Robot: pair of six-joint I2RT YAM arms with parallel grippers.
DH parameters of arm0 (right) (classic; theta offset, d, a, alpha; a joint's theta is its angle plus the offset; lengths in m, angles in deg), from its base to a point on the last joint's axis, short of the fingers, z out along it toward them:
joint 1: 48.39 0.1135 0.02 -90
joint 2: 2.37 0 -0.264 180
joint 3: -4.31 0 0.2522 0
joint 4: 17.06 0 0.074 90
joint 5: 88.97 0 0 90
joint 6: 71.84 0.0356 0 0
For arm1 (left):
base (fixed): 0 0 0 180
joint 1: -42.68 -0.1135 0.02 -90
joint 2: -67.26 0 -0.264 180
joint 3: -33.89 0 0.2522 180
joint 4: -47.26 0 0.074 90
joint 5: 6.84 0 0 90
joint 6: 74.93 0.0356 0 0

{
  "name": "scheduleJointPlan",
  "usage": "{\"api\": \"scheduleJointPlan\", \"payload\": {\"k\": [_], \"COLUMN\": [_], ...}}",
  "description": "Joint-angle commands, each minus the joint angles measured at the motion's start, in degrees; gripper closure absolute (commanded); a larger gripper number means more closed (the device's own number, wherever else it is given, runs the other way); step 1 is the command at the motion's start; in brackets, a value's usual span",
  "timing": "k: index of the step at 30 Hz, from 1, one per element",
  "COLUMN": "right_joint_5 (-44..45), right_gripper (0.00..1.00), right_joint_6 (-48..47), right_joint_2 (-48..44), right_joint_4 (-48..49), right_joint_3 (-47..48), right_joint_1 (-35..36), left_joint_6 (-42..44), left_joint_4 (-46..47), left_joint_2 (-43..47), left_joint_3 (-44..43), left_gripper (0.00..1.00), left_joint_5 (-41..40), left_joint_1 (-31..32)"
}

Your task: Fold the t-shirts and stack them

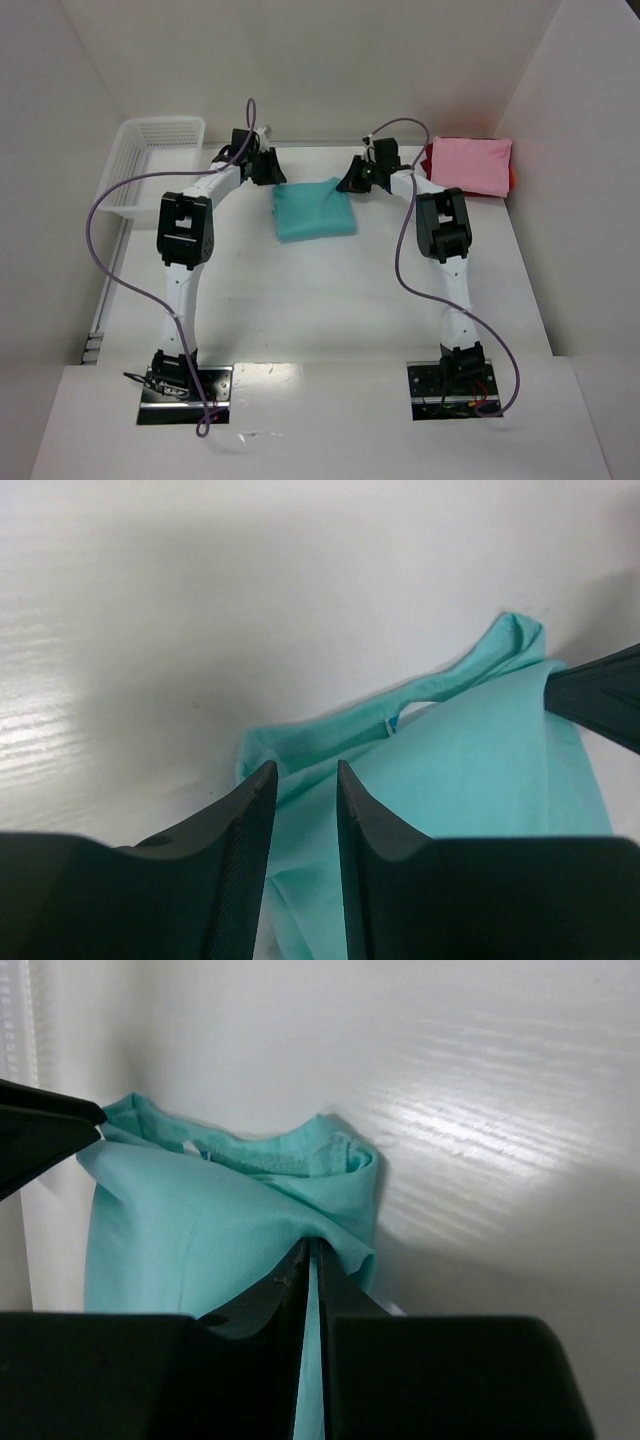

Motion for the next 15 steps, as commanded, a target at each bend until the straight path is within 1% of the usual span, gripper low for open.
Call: {"api": "scheduleJointPlan", "payload": {"k": [1,4,6,9,10,11,12,15], "right_joint_5": [1.81,1.81,2.51,3.04,2.89,2.52,2.06,-0.41], "right_gripper": [0.87,0.87,0.86,0.83,0.82,0.81,0.80,0.72], "right_joint_6": [-1.40,-1.92,-2.12,-2.45,-2.45,-2.29,-1.84,-1.84], "right_joint_2": [2.69,3.66,3.33,1.03,0.33,-0.72,-1.35,-5.21], "right_joint_4": [-0.97,-1.85,-1.85,-2.37,-2.38,-2.57,-3.07,-3.78], "right_joint_3": [4.83,7.16,8.33,11.27,12.28,13.52,13.97,13.79], "right_joint_1": [-1.13,-1.39,-1.62,-2.61,-2.76,-3.14,-3.15,-3.15], "left_joint_6": [3.06,4.11,4.35,5.26,5.43,5.87,5.88,5.88], "left_joint_4": [-1.12,-2.39,-2.39,-2.39,-2.39,-2.39,-2.53,-2.80], "left_joint_2": [-2.04,-2.05,-0.40,2.98,4.31,5.34,6.76,10.56], "left_joint_3": [-3.87,-5.32,-5.32,-4.18,-4.18,-4.18,-4.18,-2.78], "left_gripper": [0.61,0.61,0.57,0.50,0.46,0.41,0.38,0.30], "left_joint_5": [-1.60,-4.19,-4.71,-5.94,-6.35,-6.35,-6.35,-6.20], "left_joint_1": [0.18,0.18,-0.34,-0.35,-0.49,-0.87,-0.87,-0.87]}}
